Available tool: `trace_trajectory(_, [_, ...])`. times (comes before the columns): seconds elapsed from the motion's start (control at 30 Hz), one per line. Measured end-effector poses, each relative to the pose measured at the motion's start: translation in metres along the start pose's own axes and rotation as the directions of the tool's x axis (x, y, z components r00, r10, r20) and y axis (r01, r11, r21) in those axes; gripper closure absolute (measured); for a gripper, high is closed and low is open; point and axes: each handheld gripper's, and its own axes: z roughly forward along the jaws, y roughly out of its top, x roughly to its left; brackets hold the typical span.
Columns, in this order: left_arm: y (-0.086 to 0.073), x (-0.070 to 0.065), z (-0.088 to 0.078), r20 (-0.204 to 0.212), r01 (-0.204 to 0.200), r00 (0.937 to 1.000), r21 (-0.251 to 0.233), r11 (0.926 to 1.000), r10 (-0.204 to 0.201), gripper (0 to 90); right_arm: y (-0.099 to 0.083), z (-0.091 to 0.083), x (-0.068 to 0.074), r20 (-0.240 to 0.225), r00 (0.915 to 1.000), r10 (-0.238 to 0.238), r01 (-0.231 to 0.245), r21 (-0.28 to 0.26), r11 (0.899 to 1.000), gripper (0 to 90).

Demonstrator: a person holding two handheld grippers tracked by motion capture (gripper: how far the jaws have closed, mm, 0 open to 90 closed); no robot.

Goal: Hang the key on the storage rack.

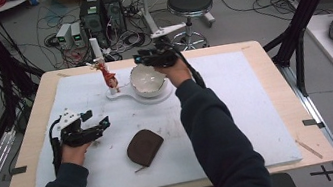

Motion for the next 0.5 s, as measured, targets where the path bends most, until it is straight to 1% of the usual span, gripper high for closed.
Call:
trace_trajectory(0.03, [0.000,0.000,0.000,0.000,0.000,1.0000,0.000,1.0000,0.000,25.1,0.000,0.000,0.000,0.000,1.0000,0.000,0.000,0.000,1.000,62.2])
trace_trajectory(0.07, [0.000,0.000,0.000,0.000,0.000,1.0000,0.000,1.0000,0.000,25.1,-0.005,-0.009,-0.003,0.006,1.0000,0.004,-0.004,0.002,1.000,60.5])
trace_trajectory(0.1, [0.000,0.000,0.000,0.000,0.000,1.0000,0.000,1.0000,0.000,25.2,-0.010,-0.020,-0.005,0.022,0.9998,-0.001,0.001,-0.003,1.000,59.2])
trace_trajectory(0.13, [0.000,0.000,-0.001,0.000,0.000,1.0000,0.001,1.0000,0.000,25.2,-0.017,-0.031,-0.007,0.039,0.9992,-0.010,0.011,-0.020,1.000,57.0])
trace_trajectory(0.17, [0.000,0.000,-0.001,0.000,0.000,1.0000,0.001,1.0000,0.000,25.3,-0.025,-0.042,-0.010,0.059,0.9982,-0.013,0.014,-0.018,1.000,52.5])
trace_trajectory(0.2, [0.000,-0.001,-0.001,-0.001,0.000,1.0000,0.001,1.0000,0.000,25.3,-0.032,-0.052,-0.011,0.088,0.9959,-0.020,0.021,-0.007,1.000,48.7])
trace_trajectory(0.23, [0.000,-0.001,-0.001,0.002,0.002,1.0000,0.001,1.0000,-0.002,25.5,-0.048,-0.072,-0.015,0.133,0.9900,-0.047,0.042,0.036,0.998,40.6])
trace_trajectory(0.27, [0.000,-0.001,-0.002,0.004,0.001,1.0000,-0.001,1.0000,-0.001,25.5,-0.048,-0.072,-0.015,0.133,0.9900,-0.047,0.042,0.036,0.998,40.6])
trace_trajectory(0.3, [0.000,-0.002,-0.002,0.005,0.007,1.0000,-0.007,1.0000,-0.007,25.5,-0.066,-0.091,-0.017,0.175,0.9820,-0.072,0.060,0.071,0.996,36.1])
trace_trajectory(0.33, [0.000,-0.003,-0.003,0.006,0.009,0.9999,-0.014,0.9999,-0.008,25.5,-0.076,-0.101,-0.018,0.198,0.9765,-0.084,0.070,0.078,0.995,33.0])
trace_trajectory(0.37, [0.001,-0.004,-0.004,0.012,0.018,0.9998,-0.029,0.9994,-0.018,25.5,-0.076,-0.101,-0.018,0.198,0.9765,-0.084,0.070,0.078,0.995,33.0])
trace_trajectory(0.4, [0.002,-0.005,-0.004,0.023,0.034,0.9992,-0.042,0.9985,-0.033,25.1,-0.085,-0.109,-0.018,0.216,0.9721,-0.091,0.073,0.089,0.993,30.5])
trace_trajectory(0.43, [0.003,-0.007,-0.005,0.029,0.042,0.9988,-0.056,0.9975,-0.041,23.1,-0.093,-0.118,-0.019,0.232,0.9687,-0.088,0.069,0.089,0.994,30.2])
trace_trajectory(0.47, [0.004,-0.008,-0.006,0.037,0.049,0.9982,-0.067,0.9965,-0.047,21.9,-0.102,-0.127,-0.020,0.240,0.9673,-0.082,0.062,0.088,0.994,30.1])
trace_trajectory(0.5, [0.005,-0.010,-0.006,0.047,0.049,0.9978,-0.076,0.9959,-0.045,21.8,-0.117,-0.142,-0.021,0.255,0.9645,-0.067,0.049,0.076,0.996,29.6])
